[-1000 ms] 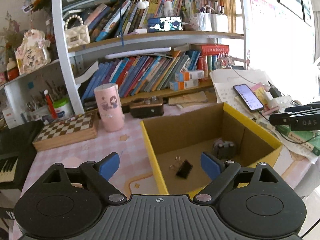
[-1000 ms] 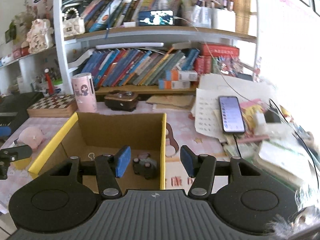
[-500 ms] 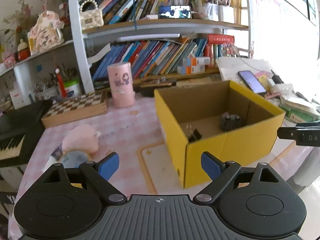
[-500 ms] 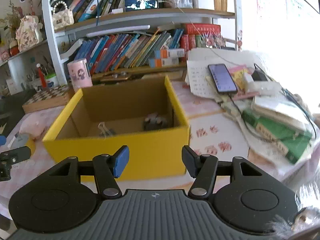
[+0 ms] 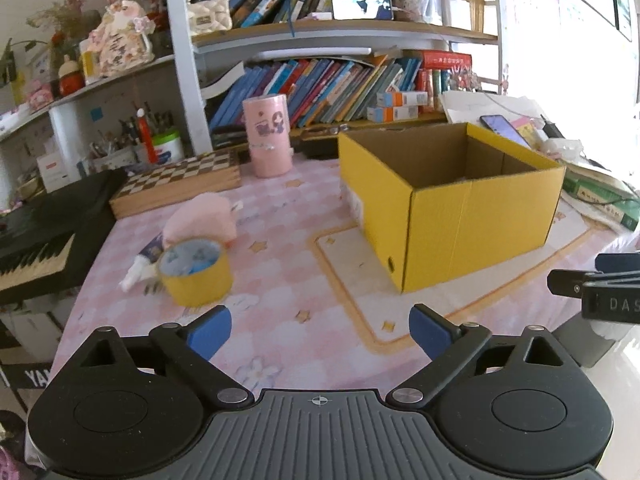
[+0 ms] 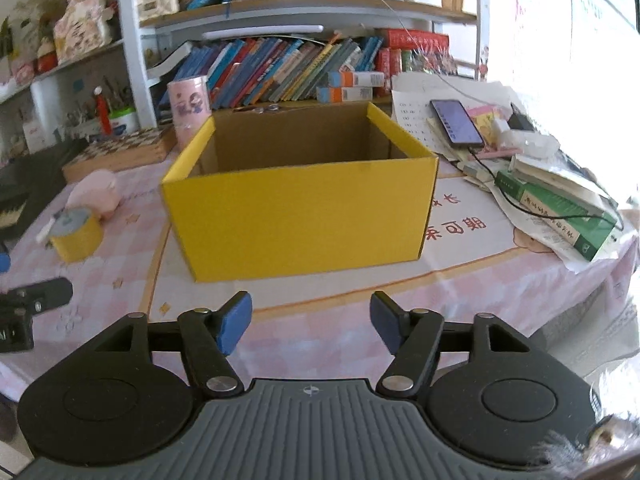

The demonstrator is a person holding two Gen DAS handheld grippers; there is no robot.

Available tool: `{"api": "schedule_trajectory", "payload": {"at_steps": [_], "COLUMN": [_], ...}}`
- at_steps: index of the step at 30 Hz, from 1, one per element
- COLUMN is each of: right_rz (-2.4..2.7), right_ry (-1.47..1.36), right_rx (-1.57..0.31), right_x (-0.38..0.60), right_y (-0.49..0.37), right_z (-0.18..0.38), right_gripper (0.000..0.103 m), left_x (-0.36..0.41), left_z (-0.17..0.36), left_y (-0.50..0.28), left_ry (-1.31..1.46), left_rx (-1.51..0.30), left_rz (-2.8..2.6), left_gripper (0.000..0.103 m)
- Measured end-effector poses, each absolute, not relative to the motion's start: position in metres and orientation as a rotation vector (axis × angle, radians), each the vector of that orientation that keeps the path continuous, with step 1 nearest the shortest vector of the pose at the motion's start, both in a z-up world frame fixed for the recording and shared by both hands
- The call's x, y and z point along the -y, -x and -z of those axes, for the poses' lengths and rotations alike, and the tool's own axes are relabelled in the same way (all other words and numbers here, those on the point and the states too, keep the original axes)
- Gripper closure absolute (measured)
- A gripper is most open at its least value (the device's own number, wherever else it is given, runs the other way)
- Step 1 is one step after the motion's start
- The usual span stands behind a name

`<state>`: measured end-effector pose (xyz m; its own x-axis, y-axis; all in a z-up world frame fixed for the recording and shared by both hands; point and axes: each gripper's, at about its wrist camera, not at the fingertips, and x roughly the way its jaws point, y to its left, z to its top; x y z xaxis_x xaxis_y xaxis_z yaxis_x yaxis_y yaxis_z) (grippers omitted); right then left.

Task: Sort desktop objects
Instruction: 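Lift both open tools out of the yellow box and back away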

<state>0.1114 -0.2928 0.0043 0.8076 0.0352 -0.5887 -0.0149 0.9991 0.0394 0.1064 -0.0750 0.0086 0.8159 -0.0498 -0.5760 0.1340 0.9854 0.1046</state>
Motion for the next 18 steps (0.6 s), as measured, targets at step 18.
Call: {"api": "schedule_trajectory", "payload": {"at_steps": [18], "right_rz": [-0.13], "right_ry": [0.016], "right_rx": [-0.706], "right_x": [0.211], "right_y": [-0.04], "right_z": [0.02], "right_gripper": [0.025], "left_x": [0.024], "left_z": [0.013], "left_y": [-0.037], "left_ry": [-0.163], "left_rx": [-0.688], "left_rz": [0.123], "left_gripper": [0.005]}}
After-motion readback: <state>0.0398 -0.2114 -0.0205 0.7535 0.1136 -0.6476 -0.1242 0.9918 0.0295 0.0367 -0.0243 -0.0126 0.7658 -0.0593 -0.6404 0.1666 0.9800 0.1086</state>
